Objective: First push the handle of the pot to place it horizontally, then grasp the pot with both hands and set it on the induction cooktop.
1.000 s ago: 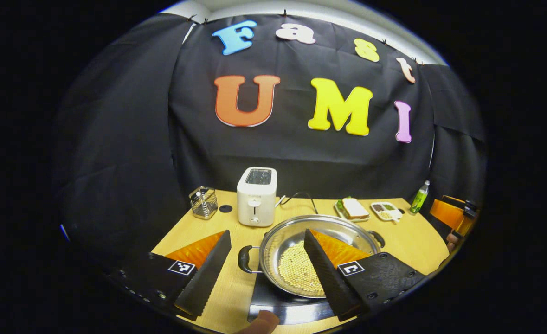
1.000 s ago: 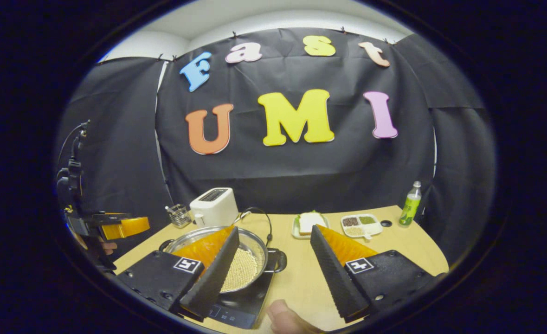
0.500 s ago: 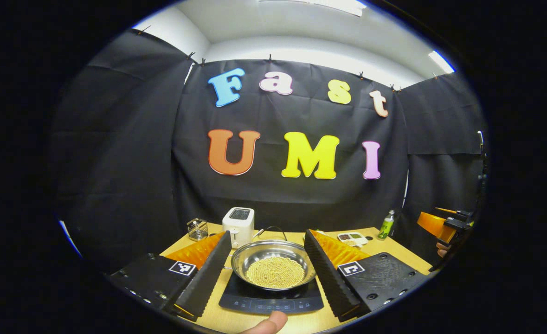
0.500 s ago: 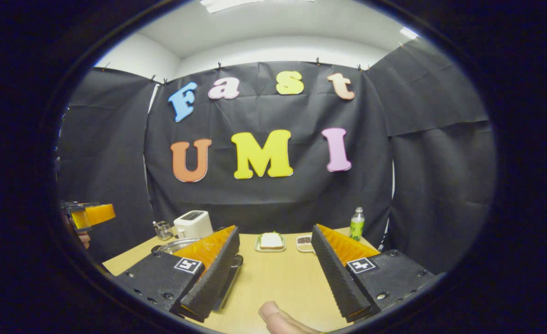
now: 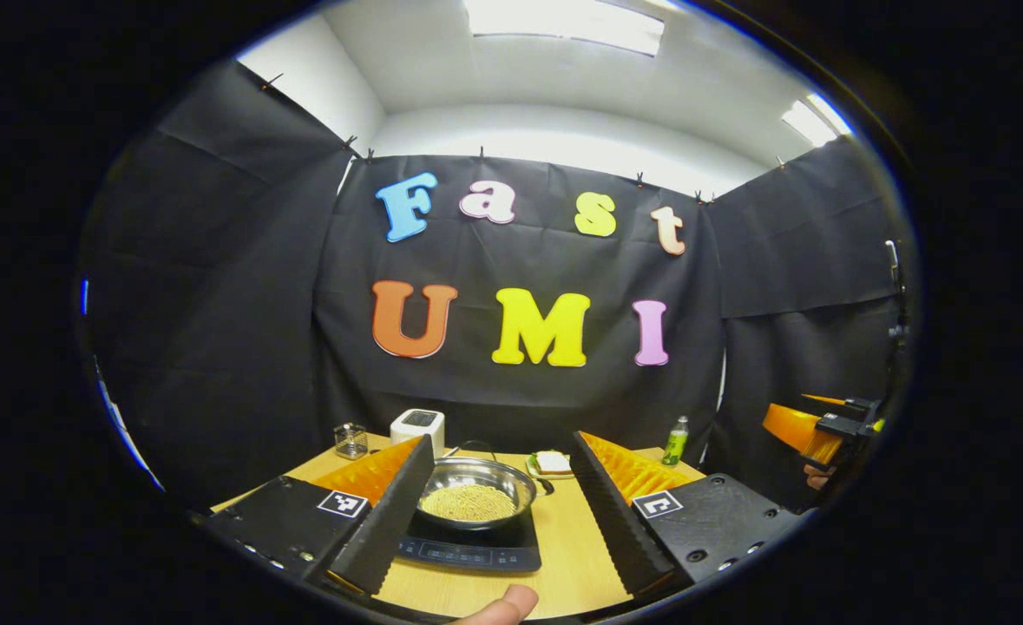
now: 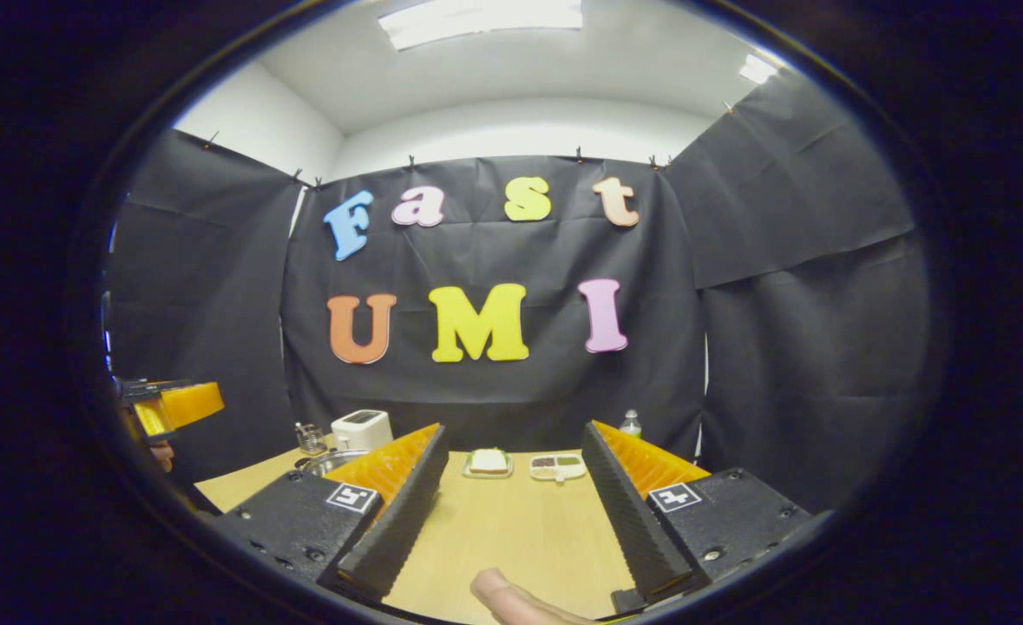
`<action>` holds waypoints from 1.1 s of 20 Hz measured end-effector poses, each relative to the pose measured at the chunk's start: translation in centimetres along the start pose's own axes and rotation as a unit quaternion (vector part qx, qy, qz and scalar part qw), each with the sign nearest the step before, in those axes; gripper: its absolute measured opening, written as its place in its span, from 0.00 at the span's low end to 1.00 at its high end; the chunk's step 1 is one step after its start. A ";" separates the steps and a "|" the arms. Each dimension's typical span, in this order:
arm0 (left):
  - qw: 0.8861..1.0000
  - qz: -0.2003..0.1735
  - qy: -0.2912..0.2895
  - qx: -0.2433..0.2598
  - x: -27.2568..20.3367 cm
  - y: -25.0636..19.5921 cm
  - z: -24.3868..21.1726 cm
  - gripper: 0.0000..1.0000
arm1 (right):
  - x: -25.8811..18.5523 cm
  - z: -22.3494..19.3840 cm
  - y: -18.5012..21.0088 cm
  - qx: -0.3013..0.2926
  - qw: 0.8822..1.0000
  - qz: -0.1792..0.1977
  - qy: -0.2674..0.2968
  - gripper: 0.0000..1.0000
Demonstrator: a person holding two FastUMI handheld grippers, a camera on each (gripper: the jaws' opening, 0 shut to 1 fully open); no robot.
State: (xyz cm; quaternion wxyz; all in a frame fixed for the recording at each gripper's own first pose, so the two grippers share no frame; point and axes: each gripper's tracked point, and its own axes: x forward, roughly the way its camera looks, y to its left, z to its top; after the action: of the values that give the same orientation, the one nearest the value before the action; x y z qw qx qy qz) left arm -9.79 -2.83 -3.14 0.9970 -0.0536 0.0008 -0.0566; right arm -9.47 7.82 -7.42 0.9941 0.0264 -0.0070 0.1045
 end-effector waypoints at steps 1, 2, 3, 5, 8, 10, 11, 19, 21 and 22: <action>1.000 -0.001 0.004 -0.002 -0.5 0.1 -0.1 0.95 | -0.3 -0.3 -0.3 0.001 1.000 -0.001 0.004 0.99; 1.000 0.006 0.004 0.002 -0.7 0.5 -0.3 0.95 | -0.5 -0.3 -0.6 0.001 1.000 -0.002 0.004 0.97; 1.000 0.016 0.002 0.012 -0.8 1.1 -0.4 0.95 | -0.7 -0.2 -0.8 0.002 1.000 -0.006 0.004 0.97; 1.000 0.020 0.008 0.015 -0.4 1.3 -1.0 0.95 | -1.1 0.0 -1.1 -0.004 1.000 -0.012 0.000 0.99; 1.000 -0.010 0.011 0.001 -0.4 -0.4 -1.1 0.95 | -2.1 0.2 -0.3 -0.006 1.000 0.000 -0.006 0.99; 1.000 -0.006 0.006 0.008 -0.5 0.2 -1.0 0.95 | -2.5 0.0 0.0 -0.005 1.000 0.009 -0.003 0.98; 1.000 -0.005 0.008 0.007 -0.6 0.1 -1.2 0.95 | -2.5 -0.2 -0.2 -0.004 1.000 0.007 0.001 0.98; 1.000 -0.009 0.002 0.007 -0.7 1.0 -1.5 0.95 | -2.4 -0.4 -0.5 -0.002 1.000 -0.002 0.008 0.98; 1.000 -0.011 0.000 0.010 -0.8 1.1 -1.5 0.95 | -2.4 -0.3 -0.5 -0.002 1.000 -0.002 0.007 0.97; 1.000 -0.012 -0.001 0.011 -0.9 1.1 -1.7 0.95 | -2.5 -0.2 -0.5 -0.003 1.000 -0.002 0.006 0.97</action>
State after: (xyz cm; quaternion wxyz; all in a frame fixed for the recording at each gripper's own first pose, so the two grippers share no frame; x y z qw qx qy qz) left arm -10.53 -1.80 -4.92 0.9967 -0.0427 -0.0012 -0.0686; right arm -11.78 6.87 -7.72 0.9944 0.0232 -0.0009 0.1031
